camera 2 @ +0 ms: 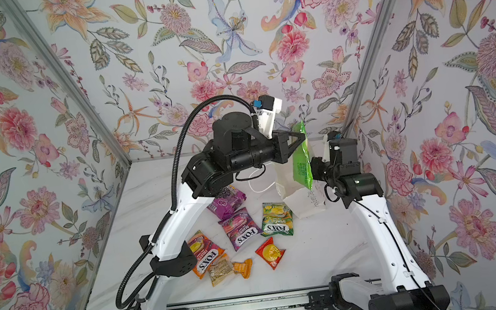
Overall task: Place the snacks into the paper bag
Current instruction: Place the snack in the paper bag.
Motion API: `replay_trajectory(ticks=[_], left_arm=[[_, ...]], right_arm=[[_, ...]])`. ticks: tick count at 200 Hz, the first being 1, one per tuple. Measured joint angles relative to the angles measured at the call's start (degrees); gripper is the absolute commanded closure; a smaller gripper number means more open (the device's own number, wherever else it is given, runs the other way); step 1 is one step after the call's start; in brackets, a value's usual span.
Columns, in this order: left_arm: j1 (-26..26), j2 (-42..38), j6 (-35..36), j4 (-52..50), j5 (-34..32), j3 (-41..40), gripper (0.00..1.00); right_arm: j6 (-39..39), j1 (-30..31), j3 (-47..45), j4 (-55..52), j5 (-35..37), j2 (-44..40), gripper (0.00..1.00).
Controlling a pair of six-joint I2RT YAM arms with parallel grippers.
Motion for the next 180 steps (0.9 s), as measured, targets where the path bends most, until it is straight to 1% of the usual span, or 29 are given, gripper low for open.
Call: replay_trajectory(ticks=[23,66,83,140,180], left_arm=[[0.28,1.60,-0.04,-1.86,-0.22,0.00,1.00],[1.36,3.34,-0.87,-6.25,-2.82,0.00,1.00],[2.29,3.82,-1.29,-8.35,-4.28,0.00,1.00],[5.42,6.99,-2.84,-12.17,-4.76,0.00,1.00],[7.08,9.07,-3.28,-16.24,-7.30,0.00,1.00]], right_arm=[[0.00,0.00,-0.39,0.00,0.13,-0.09,1.00],[0.02,-0.50,-0.55,0.02,0.85,-0.13,1.00],[0.04,-1.14,-0.79,0.00,1.27,-0.15,1.00],[0.24,-1.79,-1.44,-0.02,1.51,-0.52,1.00],[0.28,-2.34,-1.46,-0.02,1.73,-1.36,1.00]])
